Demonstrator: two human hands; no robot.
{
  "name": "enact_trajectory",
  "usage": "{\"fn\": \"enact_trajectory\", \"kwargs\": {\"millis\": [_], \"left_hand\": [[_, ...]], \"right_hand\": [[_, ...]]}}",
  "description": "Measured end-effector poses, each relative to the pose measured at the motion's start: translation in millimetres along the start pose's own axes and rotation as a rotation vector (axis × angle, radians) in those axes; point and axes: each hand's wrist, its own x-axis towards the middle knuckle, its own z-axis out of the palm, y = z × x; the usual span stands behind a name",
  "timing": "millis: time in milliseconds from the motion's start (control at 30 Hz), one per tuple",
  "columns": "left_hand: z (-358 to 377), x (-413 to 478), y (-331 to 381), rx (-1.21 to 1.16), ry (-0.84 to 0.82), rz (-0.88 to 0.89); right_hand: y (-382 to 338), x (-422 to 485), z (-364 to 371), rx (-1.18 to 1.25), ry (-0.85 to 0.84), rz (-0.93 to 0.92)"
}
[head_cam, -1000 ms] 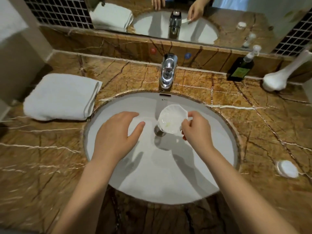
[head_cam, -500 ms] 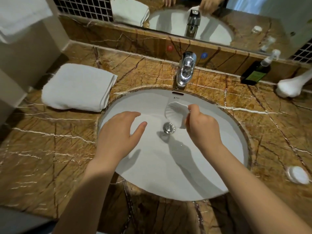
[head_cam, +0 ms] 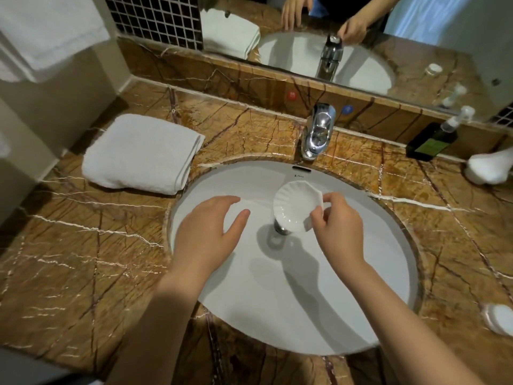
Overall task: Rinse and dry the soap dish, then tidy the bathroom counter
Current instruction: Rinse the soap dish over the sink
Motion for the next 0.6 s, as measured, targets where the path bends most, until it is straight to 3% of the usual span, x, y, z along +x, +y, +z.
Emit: {"fn": "enact_trajectory", "kwargs": {"millis": [100,200,600], "left_hand": [[13.0,7.0,11.5,-0.49,0.004,-0.245],[16.3,20.1,21.2,-0.789,-0.002,-0.358],[-5.2,51.1,6.2,-0.961,0.243,-0.438]], "right_hand": [[-12.7,-1.3,4.3,0.34,-0.128,0.195],[-29.3,3.9,8.9,0.486,-0.232,0.231],[-75.1,53.1,21.9,0.767,-0.666,0.277]]}}
